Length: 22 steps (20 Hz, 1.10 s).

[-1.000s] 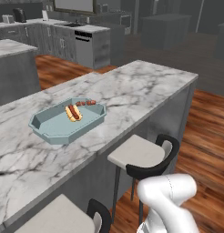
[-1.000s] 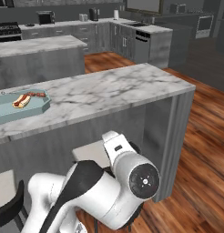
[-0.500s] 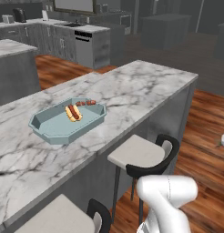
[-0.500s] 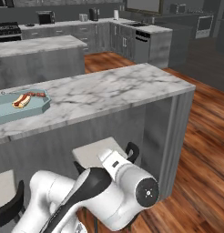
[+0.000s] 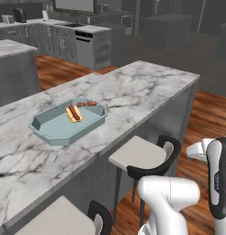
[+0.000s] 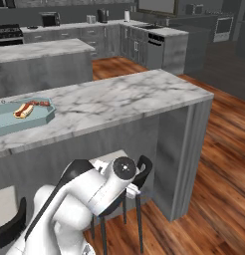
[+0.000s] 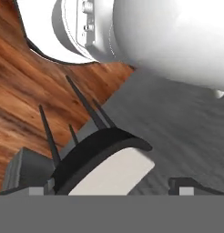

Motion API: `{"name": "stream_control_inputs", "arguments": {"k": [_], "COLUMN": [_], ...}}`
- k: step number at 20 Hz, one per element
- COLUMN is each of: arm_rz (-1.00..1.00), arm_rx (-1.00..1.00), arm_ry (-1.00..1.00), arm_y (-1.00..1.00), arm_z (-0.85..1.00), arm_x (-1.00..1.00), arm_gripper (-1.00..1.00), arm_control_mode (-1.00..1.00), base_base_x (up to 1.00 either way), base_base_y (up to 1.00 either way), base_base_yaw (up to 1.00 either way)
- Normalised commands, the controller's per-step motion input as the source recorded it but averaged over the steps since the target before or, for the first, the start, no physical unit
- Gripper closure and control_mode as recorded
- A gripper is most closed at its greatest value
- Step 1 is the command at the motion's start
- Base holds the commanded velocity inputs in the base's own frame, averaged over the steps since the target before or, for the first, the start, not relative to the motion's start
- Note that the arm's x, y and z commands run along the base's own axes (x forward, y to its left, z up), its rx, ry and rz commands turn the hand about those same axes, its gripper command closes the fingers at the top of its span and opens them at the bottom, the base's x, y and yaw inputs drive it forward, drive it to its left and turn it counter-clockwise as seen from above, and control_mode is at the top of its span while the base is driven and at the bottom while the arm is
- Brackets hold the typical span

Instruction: Place the cold items (tomato and lemon wedge) from the fridge in one tupperware on the dining counter. Place the warm items (hot dog and kebab skewer) in the stove area in another tupperware.

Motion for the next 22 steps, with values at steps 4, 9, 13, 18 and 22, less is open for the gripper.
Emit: {"name": "stream_control_inputs", "arguments": {"k": [4,9,13,18,22], "arm_rz": [0.29,0.22,0.0,0.0,0.0], "arm_rx": [-0.3,-0.24,-0.02,0.0,0.0], "arm_ry": [0.04,0.07,0.0,0.0,0.0], "arm_y": [0.43,0.35,0.01,0.0,0.0], "arm_z": [-0.81,-0.61,-0.01,0.0,0.0], "arm_x": [0.27,0.07,0.0,0.0,0.0], "arm_gripper": [-1.0,-1.0,-1.0,-1.0,-1.0], "arm_control_mode": [-1.0,-1.0,-1.0,-1.0,-1.0], "base_base_x": [0.0,0.0,0.0,0.0,0.0], "base_base_y": [0.0,0.0,0.0,0.0,0.0], "base_base_yaw": [0.0,0.0,0.0,0.0,0.0]}}
